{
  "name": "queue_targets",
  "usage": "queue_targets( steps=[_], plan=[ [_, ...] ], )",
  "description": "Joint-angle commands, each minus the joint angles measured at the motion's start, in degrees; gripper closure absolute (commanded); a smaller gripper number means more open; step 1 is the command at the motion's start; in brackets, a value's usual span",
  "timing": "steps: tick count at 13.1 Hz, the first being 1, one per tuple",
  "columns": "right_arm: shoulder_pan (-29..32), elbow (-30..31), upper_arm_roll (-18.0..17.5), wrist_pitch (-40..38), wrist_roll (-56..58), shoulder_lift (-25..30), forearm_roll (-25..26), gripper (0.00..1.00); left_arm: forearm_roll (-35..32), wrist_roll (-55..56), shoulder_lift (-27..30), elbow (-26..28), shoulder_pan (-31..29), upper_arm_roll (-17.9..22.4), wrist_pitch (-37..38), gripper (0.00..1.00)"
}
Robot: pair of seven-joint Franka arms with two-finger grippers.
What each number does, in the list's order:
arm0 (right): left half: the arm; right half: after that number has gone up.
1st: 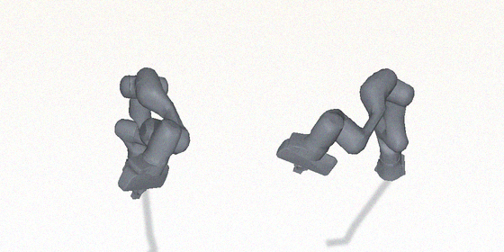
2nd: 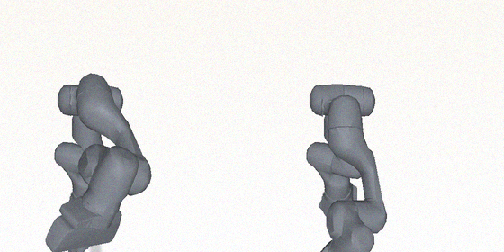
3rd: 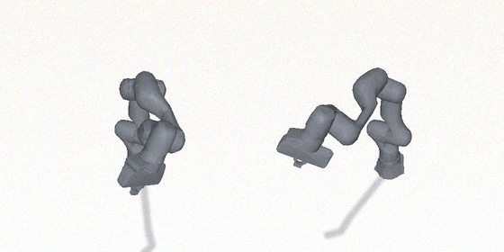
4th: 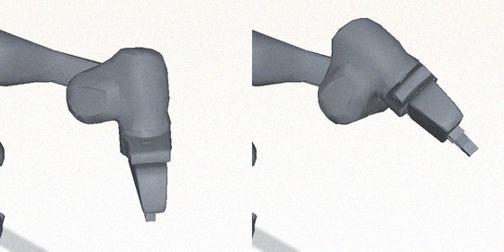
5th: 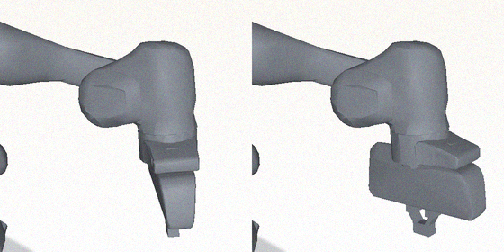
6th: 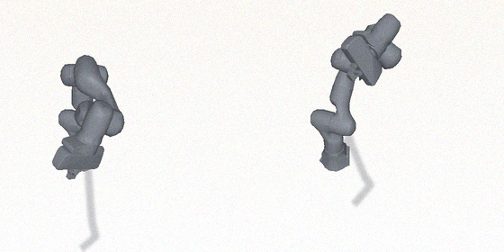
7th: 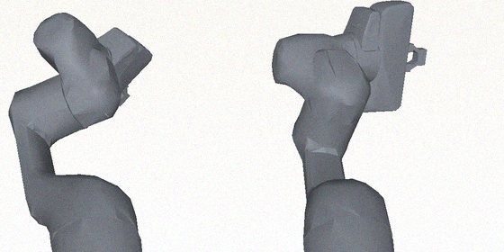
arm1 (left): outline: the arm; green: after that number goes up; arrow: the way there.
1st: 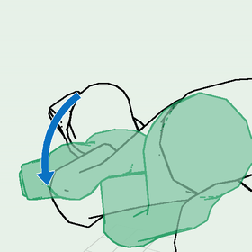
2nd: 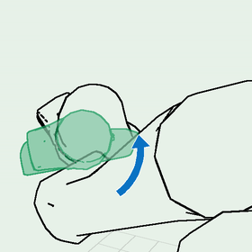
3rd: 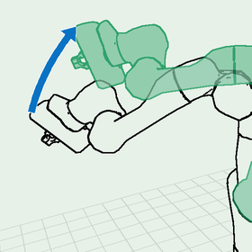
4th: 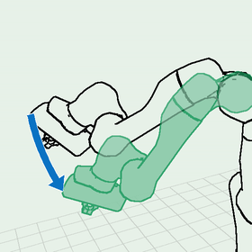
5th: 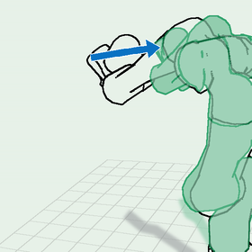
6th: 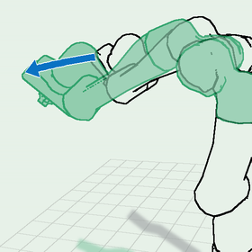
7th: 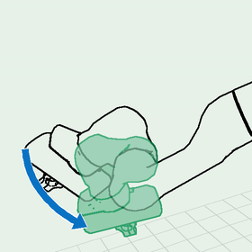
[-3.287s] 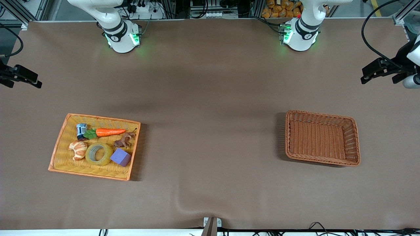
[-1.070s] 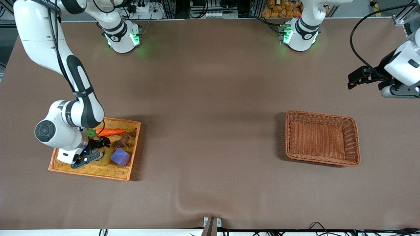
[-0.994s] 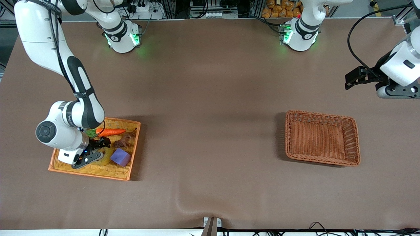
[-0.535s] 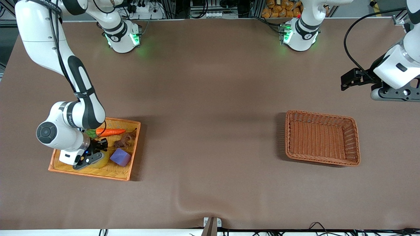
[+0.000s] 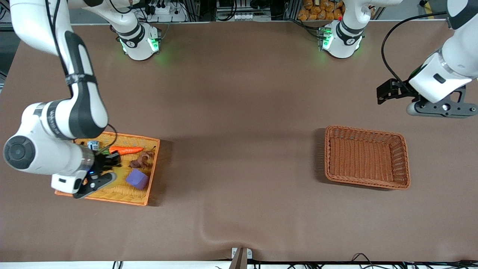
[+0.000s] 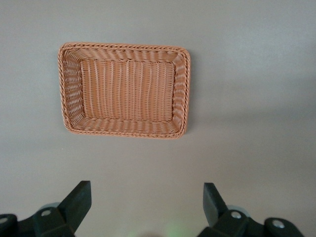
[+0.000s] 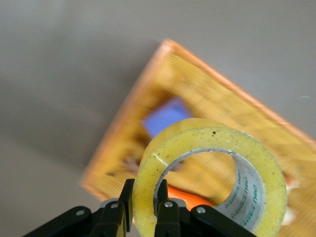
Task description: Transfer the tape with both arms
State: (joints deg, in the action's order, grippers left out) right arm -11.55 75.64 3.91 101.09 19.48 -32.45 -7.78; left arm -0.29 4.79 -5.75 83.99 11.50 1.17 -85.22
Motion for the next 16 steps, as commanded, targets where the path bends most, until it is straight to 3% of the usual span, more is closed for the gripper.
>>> queue_targets(
  steps=[1, 3, 5, 7, 10, 11, 12, 14, 16],
  plan=[
    [-7.8, -0.5, -3.1, -0.7, -20.0, 0.8, -2.1, 1.0, 1.1, 0.4, -1.9, -1.7, -0.1, 0.1, 0.6, 0.0],
    [-17.7, -0.8, -3.3, 0.9, -38.5, 0.1, -1.8, 1.0, 1.3, 0.8, -2.2, -1.6, -0.1, -0.5, 0.3, 0.0],
    [-26.3, -0.9, -3.2, 12.1, -55.3, -3.0, -1.9, 1.0, 4.3, 7.6, -3.4, -1.5, 0.0, -1.6, 0.1, 0.0],
    [-32.8, -0.9, -3.2, 24.3, -65.6, -8.4, -1.9, 1.0, 4.6, 14.3, -5.6, -1.5, 0.9, -3.9, -1.0, 0.0],
    [-37.7, -1.0, -3.2, 38.6, -73.7, -15.3, -1.9, 1.0, 4.3, 16.3, -8.0, 0.1, 2.0, -4.5, -6.8, 0.0],
    [-38.2, -1.0, -3.2, 41.1, -74.7, -16.3, -1.9, 0.81, 4.3, 16.6, -8.5, 0.8, 2.6, -4.5, -8.0, 0.0],
    [-38.0, -1.0, -3.2, 41.2, -74.9, -16.3, -1.9, 0.46, 4.2, 16.6, -8.5, 2.0, 2.7, -4.4, -9.5, 0.0],
    [-36.0, -0.9, -3.2, 38.5, -74.6, -14.1, -2.8, 0.05, 4.2, 16.6, -8.5, 3.5, 2.4, -4.5, -11.2, 0.0],
    [-31.8, -0.9, -3.2, 26.0, -71.3, -9.7, -2.4, 0.0, 4.3, 16.6, -8.5, 3.6, 2.7, -4.6, -11.3, 0.0]
  ],
)
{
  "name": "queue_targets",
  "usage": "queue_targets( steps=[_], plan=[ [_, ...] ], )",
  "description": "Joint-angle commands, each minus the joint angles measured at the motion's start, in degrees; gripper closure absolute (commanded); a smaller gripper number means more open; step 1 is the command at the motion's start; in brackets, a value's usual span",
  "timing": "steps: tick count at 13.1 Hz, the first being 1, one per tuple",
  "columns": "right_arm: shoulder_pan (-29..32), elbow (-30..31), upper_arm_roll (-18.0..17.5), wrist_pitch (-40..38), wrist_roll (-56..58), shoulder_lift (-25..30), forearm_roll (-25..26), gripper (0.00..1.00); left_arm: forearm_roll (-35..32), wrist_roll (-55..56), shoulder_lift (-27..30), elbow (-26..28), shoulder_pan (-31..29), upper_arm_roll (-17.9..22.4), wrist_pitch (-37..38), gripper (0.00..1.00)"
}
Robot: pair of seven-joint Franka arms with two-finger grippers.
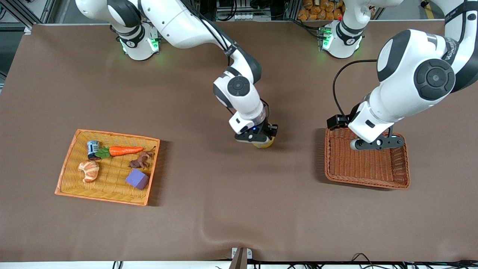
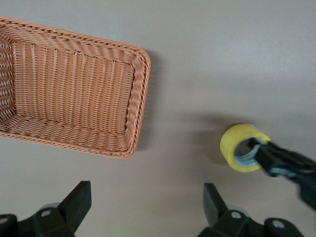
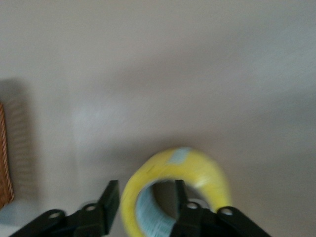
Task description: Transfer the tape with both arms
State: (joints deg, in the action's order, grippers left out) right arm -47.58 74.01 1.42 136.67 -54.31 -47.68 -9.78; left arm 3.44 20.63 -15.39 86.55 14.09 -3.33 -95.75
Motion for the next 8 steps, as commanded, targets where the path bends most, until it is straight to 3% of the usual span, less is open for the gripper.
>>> queue_targets(
  steps=[1, 4, 8],
  plan=[
    [6.8, 0.9, -0.8, -14.8, 9.2, 8.4, -0.7, 0.0, 1.0, 0.6, 0.7, 0.9, 0.2, -0.1, -0.9, 0.0],
    [15.7, 3.0, -0.6, -25.8, 21.8, 16.2, -0.7, 0.0, 1.4, 0.9, -1.3, 1.8, 0.3, -3.0, -4.9, 0.0],
    [27.2, 9.6, -0.5, -25.9, 41.0, 24.0, -0.6, 0.0, 1.0, 3.9, -1.6, 14.4, 2.5, -4.9, -22.2, 0.0]
  ],
)
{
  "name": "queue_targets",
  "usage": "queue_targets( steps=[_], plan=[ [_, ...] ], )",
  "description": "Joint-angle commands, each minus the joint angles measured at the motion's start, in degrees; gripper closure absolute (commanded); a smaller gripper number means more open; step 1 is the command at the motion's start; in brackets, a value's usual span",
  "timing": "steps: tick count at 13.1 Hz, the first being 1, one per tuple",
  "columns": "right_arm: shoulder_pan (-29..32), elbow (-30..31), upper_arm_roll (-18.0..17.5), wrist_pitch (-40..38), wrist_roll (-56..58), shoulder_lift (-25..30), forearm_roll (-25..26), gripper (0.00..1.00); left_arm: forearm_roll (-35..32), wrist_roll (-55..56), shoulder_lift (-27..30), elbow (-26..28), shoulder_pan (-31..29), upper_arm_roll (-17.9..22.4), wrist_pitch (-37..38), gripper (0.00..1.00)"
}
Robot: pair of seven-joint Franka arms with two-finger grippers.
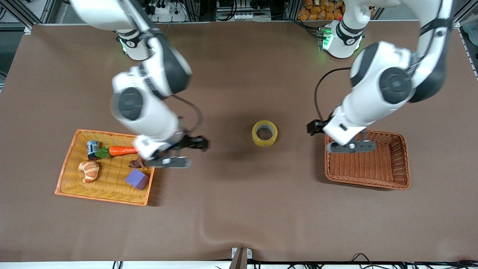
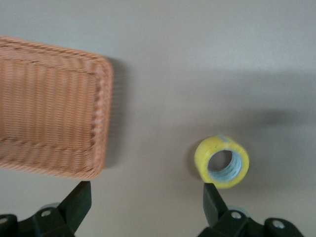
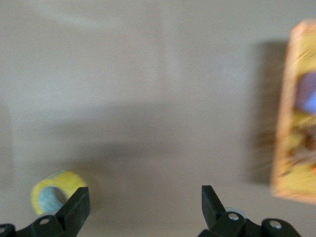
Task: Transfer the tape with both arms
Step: 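Grasp the tape with the left gripper while the right gripper withdraws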
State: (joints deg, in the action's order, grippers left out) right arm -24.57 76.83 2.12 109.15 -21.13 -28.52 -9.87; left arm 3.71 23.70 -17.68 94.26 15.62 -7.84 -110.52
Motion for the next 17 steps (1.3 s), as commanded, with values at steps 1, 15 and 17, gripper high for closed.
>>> queue_targets(
  steps=[1, 15, 17],
  plan=[
    [6.6, 7.7, -1.2, 1.2, 11.6, 6.0, -0.5, 0.0, 0.7, 0.8, 0.4, 8.2, 1.9, -0.6, -9.7, 0.0],
    [24.7, 8.7, 0.7, -23.6, 22.3, 25.9, 11.8, 0.0, -4.1, 4.4, -15.7, 7.9, 13.0, -0.8, -21.8, 0.0],
    [24.9, 8.0, 0.6, -23.5, 22.8, 26.2, 11.1, 0.0, -4.1, 3.9, -15.9, 8.0, 11.9, -0.8, -21.8, 0.0]
  ],
)
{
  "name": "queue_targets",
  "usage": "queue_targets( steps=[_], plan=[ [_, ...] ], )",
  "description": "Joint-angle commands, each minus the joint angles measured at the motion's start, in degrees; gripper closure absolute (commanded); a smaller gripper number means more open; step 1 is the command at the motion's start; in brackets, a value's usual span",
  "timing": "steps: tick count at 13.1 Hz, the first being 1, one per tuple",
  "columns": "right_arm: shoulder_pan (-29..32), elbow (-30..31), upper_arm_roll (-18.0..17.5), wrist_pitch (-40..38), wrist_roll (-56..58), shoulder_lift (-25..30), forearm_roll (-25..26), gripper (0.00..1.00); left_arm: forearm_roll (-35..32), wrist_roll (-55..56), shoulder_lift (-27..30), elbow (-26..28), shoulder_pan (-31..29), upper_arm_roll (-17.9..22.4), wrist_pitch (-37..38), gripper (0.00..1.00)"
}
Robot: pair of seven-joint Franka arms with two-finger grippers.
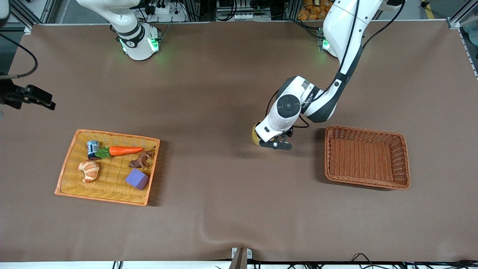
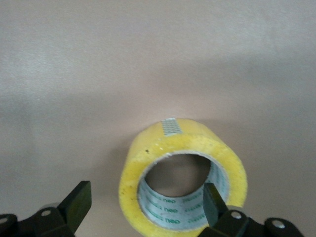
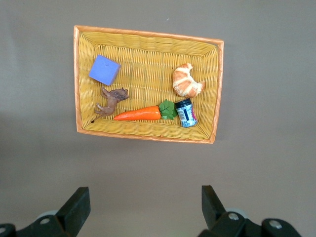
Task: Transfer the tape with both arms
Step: 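Grasp the tape with the left gripper while the right gripper withdraws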
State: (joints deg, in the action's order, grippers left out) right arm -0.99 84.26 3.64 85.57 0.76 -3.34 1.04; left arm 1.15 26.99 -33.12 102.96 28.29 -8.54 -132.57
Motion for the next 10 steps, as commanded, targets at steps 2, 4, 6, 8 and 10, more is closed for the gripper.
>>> queue_targets(
  steps=[2, 4, 6, 8, 10],
  plan=[
    [2.6, 4.0, -0.7, 0.6, 4.1, 3.1, -0.9, 0.0, -1.5, 1.7, -0.9, -0.5, -0.6, -0.2, 0.6, 0.3],
    [3.4, 8.8, -0.7, 5.5, 4.9, 5.7, -0.8, 0.0, -1.5, 1.7, -0.9, 0.0, -0.5, -0.2, 2.6, 0.5],
    [5.3, 11.6, -0.7, 6.6, 4.9, 7.5, -1.0, 0.0, -1.5, 1.9, -1.0, 0.2, -0.6, -0.2, 2.9, 0.51],
    [5.1, 11.8, -0.8, 6.7, 4.7, 8.0, -1.2, 0.0, -1.5, 1.7, -1.0, 0.2, -0.7, -0.2, 2.9, 0.6],
    [4.9, 12.2, -0.9, 6.5, 4.7, 8.5, -1.2, 0.0, -1.5, -1.0, -1.2, -0.2, -0.7, -0.3, 2.8, 1.0]
  ],
)
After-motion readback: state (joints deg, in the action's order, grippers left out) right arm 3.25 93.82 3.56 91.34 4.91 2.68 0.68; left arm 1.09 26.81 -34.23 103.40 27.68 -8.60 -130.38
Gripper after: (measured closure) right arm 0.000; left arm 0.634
